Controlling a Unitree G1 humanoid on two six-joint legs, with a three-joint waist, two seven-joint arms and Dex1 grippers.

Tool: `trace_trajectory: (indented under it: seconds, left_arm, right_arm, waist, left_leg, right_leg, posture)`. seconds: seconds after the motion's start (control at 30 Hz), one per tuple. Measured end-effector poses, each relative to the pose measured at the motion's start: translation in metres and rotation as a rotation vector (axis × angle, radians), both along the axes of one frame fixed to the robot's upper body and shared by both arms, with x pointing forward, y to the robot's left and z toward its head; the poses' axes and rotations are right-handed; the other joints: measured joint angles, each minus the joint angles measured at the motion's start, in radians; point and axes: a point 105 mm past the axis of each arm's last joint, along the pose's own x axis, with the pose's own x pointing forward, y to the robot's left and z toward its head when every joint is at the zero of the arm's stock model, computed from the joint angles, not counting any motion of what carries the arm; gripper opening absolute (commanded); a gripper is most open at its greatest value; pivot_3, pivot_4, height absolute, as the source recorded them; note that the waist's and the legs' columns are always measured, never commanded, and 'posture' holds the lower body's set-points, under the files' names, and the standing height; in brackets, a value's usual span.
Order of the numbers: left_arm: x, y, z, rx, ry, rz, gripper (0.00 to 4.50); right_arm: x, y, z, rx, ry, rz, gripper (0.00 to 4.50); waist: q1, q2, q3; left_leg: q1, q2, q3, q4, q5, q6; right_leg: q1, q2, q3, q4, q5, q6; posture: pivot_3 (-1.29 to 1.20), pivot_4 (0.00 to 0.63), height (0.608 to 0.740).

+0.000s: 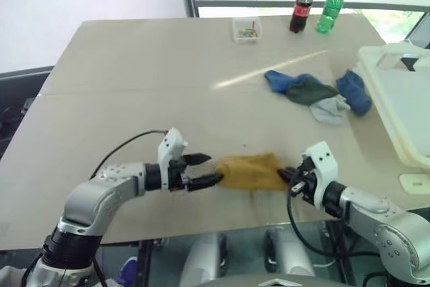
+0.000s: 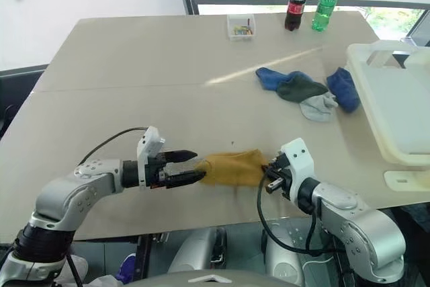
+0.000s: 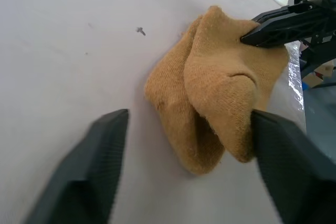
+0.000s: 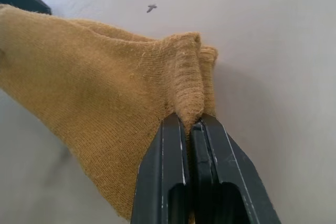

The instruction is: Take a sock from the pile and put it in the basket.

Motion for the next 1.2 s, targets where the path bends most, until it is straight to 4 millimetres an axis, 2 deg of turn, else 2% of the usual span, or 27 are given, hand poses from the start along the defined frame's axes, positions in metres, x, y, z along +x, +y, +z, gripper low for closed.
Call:
trace_trajectory:
  seconds: [0.17,0.47,0.7,0.97,1.07,1.2]
  left_arm:
    - [-0.003,0.01,0.004,-0.01,-0.008,0.01,4.27]
    - [0.006,0.004,0.0,0.017,-0.085,0.059,4.27]
    - [0.021,-0.005,-0.002,0.013,-0.139,0.133,4.27]
    - [0.024,0.0,0.002,-0.064,-0.057,0.195,4.27]
    - [0.033,-0.002,0.008,-0.07,-0.065,0.221,4.27]
    - [0.043,-0.005,0.001,-0.034,-0.057,0.269,4.27]
  right_arm:
    - [0.0,-0.001,0.004,-0.001,-0.032,0.031,0.0]
    - [0.005,-0.004,-0.001,0.01,-0.033,-0.003,0.0]
    - [0.007,-0.004,-0.002,0.019,-0.035,-0.02,0.0]
    - [0.018,0.001,0.007,0.052,-0.057,-0.043,0.0]
    - [0.02,0.003,0.006,0.064,-0.046,-0.046,0.0]
    - [0.022,0.002,0.006,0.058,-0.048,-0.051,0.0]
  waist:
    - [0.004,0.0,0.0]
    - [0.006,0.0,0.0]
    - [0.01,-0.001,0.0]
    - [0.007,-0.001,0.0]
    - [0.013,-0.001,0.0]
    - [0.015,-0.001,-0.001]
  left_leg:
    - [0.0,0.0,0.0,0.0,0.0,0.0]
    - [0.0,0.0,0.0,0.0,0.0,0.0]
    - [0.0,0.0,0.0,0.0,0.0,0.0]
    - [0.0,0.0,0.0,0.0,0.0,0.0]
    - [0.001,-0.001,0.0,0.0,0.0,0.0]
    - [0.001,-0.001,0.0,0.0,0.0,0.0]
  right_leg:
    - [0.0,0.0,0.0,0.0,0.0,0.0]
    - [0.0,0.0,0.0,-0.001,0.0,0.0]
    - [0.001,0.0,0.0,-0.001,0.001,0.001]
    - [0.001,0.001,0.0,0.0,0.002,0.003]
    - [0.002,0.0,0.0,0.0,0.002,0.004]
    - [0.002,0.0,0.0,0.0,0.002,0.004]
  posture:
    - [0.0,0.15,0.737]
    - [0.0,0.15,0.737]
    - [0.0,0.15,0.737]
    - [0.0,0.15,0.737]
    - [0.0,0.15,0.737]
    - [0.0,0.15,0.737]
